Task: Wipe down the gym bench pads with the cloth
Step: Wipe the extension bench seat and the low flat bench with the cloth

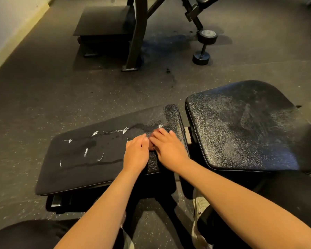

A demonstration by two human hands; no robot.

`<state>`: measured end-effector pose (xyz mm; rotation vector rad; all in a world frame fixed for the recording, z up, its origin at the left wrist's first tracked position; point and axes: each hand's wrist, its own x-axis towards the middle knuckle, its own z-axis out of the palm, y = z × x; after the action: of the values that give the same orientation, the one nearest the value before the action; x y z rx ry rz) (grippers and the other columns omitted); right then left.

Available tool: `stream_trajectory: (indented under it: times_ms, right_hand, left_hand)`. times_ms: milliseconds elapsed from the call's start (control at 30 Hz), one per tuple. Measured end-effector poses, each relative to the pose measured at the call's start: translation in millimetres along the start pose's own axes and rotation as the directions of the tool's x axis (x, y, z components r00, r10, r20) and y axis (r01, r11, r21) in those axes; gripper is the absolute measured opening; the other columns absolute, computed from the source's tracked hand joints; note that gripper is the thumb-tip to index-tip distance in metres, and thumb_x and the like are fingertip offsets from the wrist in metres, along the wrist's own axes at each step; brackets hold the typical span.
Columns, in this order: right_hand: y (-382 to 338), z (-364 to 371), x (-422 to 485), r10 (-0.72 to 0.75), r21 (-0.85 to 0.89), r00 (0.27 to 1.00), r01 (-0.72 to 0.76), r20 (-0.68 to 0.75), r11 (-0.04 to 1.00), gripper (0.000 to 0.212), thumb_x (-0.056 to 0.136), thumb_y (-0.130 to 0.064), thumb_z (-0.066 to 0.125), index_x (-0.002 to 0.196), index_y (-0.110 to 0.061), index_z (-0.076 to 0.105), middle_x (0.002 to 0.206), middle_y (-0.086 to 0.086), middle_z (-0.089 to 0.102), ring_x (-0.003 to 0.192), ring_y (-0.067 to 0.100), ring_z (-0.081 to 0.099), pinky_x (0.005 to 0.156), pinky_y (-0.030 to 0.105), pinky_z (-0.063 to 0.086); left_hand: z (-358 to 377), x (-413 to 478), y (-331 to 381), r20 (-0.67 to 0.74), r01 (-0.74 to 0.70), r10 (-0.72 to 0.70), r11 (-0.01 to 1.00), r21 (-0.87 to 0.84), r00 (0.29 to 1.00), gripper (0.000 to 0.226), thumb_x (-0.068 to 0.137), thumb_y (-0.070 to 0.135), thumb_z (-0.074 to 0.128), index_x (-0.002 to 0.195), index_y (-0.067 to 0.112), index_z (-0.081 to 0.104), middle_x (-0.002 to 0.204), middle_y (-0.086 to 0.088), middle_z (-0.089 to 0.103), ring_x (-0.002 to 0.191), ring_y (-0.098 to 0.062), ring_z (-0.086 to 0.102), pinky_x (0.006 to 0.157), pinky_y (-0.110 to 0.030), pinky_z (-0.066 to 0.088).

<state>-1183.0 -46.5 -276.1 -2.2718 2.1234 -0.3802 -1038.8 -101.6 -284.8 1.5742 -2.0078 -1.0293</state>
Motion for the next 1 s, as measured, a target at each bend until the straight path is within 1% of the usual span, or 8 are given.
stream_trajectory:
  times_ms: [67,167,300,433,567,733,833,1000]
  right_hand:
    - [15,-8,15,0.119,-0.051,0.993,-0.120,-0.015,0.991,0.027,0.089,-0.018,0.055,0.115,-0.017,0.060,0.133,0.004,0.052,0.135,0.028,0.039,0.104,0.050,0.037]
    - [13,-10,27,0.249,-0.069,0.966,-0.253,-0.068,0.965,0.028,0.097,-0.026,0.048,0.119,-0.014,0.060,0.135,0.007,0.052,0.136,0.031,0.038,0.105,0.048,0.037]
    - [-24,5,8,0.034,0.015,0.999,-0.034,-0.020,0.999,0.030,0.096,-0.026,0.049,0.121,-0.016,0.062,0.129,0.004,0.057,0.135,0.028,0.041,0.104,0.048,0.040]
    - [4,-3,15,-0.097,0.030,0.995,0.096,0.017,0.995,0.027,0.093,-0.024,0.053,0.118,-0.018,0.063,0.128,-0.001,0.057,0.129,0.024,0.044,0.100,0.045,0.041]
    - [21,-12,30,0.184,-0.038,0.980,-0.187,-0.074,0.982,0.024,0.097,-0.025,0.048,0.115,-0.016,0.060,0.127,0.002,0.055,0.132,0.027,0.040,0.104,0.047,0.038]
    - [-20,2,7,0.063,0.026,0.998,-0.063,-0.021,0.998,0.028,0.095,-0.024,0.052,0.119,-0.013,0.062,0.132,0.007,0.056,0.137,0.031,0.040,0.108,0.050,0.038]
    - [-15,3,3,-0.019,0.024,1.000,0.020,-0.024,1.000,0.031,0.088,-0.017,0.058,0.119,-0.014,0.063,0.131,0.006,0.058,0.132,0.030,0.045,0.103,0.049,0.042]
    - [4,-8,29,0.323,-0.039,0.945,-0.325,-0.045,0.945,0.026,0.097,-0.026,0.046,0.118,-0.014,0.056,0.137,0.006,0.047,0.138,0.029,0.034,0.104,0.045,0.036]
  left_hand:
    - [3,2,-2,0.006,-0.027,0.027,1.000,0.005,1.000,0.053,0.100,0.044,0.024,0.118,0.016,0.065,0.131,-0.007,0.065,0.118,-0.031,0.053,0.105,-0.045,0.041]
    - [6,-4,-3,-0.019,-0.019,0.017,0.997,-0.071,1.000,0.045,0.105,0.038,0.027,0.117,0.014,0.063,0.127,-0.012,0.065,0.117,-0.035,0.053,0.100,-0.043,0.041]
    - [5,-7,3,-0.053,0.120,-0.132,0.975,-0.185,0.990,0.047,0.109,0.037,0.027,0.152,0.027,0.043,0.144,-0.002,0.054,0.138,-0.022,0.039,0.109,-0.032,0.030]
    - [3,-7,-1,-0.058,0.041,-0.053,0.983,-0.181,0.997,0.048,0.107,0.035,0.028,0.149,0.024,0.049,0.135,-0.002,0.061,0.133,-0.021,0.045,0.112,-0.040,0.037]
    - [2,-13,-3,-0.016,0.030,-0.033,0.987,-0.161,0.999,0.062,0.096,0.052,0.021,0.146,0.029,0.051,0.088,0.002,0.057,0.113,-0.032,0.056,0.099,-0.047,0.047]
    - [4,-10,-3,-0.045,0.115,-0.133,0.953,-0.279,0.990,0.051,0.102,0.045,0.030,0.146,0.031,0.051,0.131,-0.003,0.060,0.128,-0.019,0.051,0.113,-0.045,0.039]
    - [8,-10,-3,-0.062,0.073,-0.090,0.969,-0.237,0.994,0.062,0.094,0.055,0.026,0.145,0.030,0.052,0.125,-0.004,0.066,0.125,-0.020,0.055,0.109,-0.047,0.043]
    - [9,-13,-6,-0.030,0.052,-0.058,0.986,-0.160,0.998,0.061,0.094,0.054,0.024,0.148,0.034,0.044,0.110,-0.017,0.066,0.115,-0.034,0.057,0.098,-0.054,0.048]
